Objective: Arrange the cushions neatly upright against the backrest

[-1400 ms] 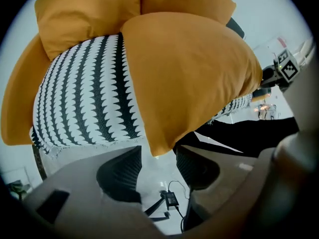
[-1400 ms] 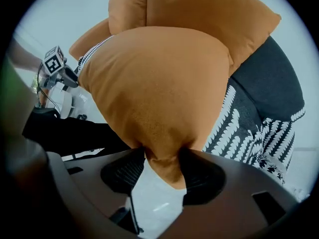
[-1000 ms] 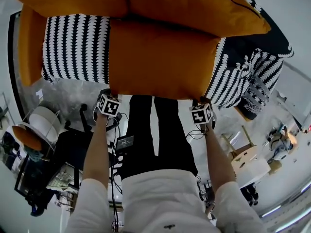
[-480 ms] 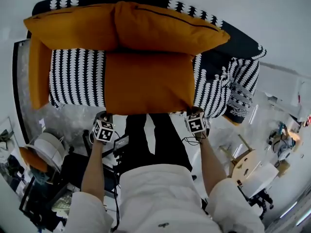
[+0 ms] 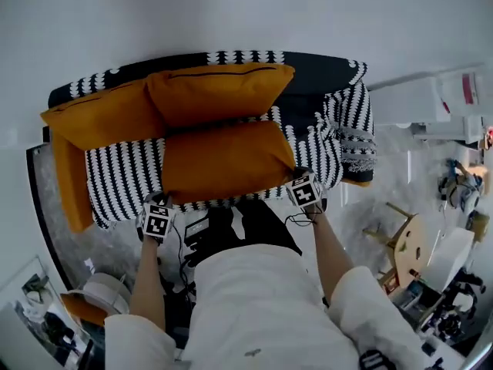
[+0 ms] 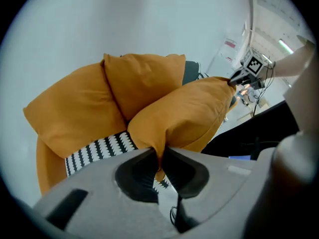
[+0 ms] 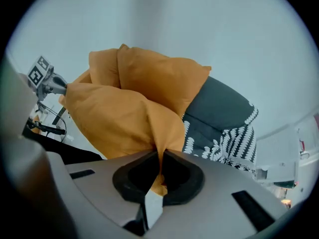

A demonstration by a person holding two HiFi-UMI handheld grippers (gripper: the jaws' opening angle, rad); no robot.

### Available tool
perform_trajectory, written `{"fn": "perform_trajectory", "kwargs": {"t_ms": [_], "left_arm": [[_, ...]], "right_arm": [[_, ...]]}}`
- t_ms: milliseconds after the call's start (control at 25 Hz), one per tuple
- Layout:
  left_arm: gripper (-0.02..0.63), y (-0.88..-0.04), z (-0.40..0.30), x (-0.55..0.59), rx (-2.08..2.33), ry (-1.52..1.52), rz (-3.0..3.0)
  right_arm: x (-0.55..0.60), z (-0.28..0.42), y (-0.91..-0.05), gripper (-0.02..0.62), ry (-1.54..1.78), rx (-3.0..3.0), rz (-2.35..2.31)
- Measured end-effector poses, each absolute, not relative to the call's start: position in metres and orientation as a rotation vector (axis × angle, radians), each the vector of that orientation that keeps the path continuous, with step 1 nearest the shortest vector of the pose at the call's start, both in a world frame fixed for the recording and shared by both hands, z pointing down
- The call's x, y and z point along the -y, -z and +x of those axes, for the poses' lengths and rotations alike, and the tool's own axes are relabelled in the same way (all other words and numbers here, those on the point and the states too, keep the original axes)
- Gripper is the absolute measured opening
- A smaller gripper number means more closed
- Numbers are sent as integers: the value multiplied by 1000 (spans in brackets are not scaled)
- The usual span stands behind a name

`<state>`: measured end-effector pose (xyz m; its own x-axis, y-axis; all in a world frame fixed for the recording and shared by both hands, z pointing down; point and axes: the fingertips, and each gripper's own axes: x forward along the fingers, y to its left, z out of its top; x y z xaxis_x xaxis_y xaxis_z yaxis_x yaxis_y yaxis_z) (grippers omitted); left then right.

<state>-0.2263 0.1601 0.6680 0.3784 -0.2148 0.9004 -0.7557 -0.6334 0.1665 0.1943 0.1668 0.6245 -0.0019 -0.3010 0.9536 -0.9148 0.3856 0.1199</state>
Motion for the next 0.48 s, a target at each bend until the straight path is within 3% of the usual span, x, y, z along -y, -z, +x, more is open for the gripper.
{"fn": "perform_trajectory", "kwargs": {"t_ms": [480], "left_arm": [[34, -610, -87, -116, 427, -1252, 2315]], "right_arm": [[-247, 307, -561, 14, -808, 1363, 1491]]}}
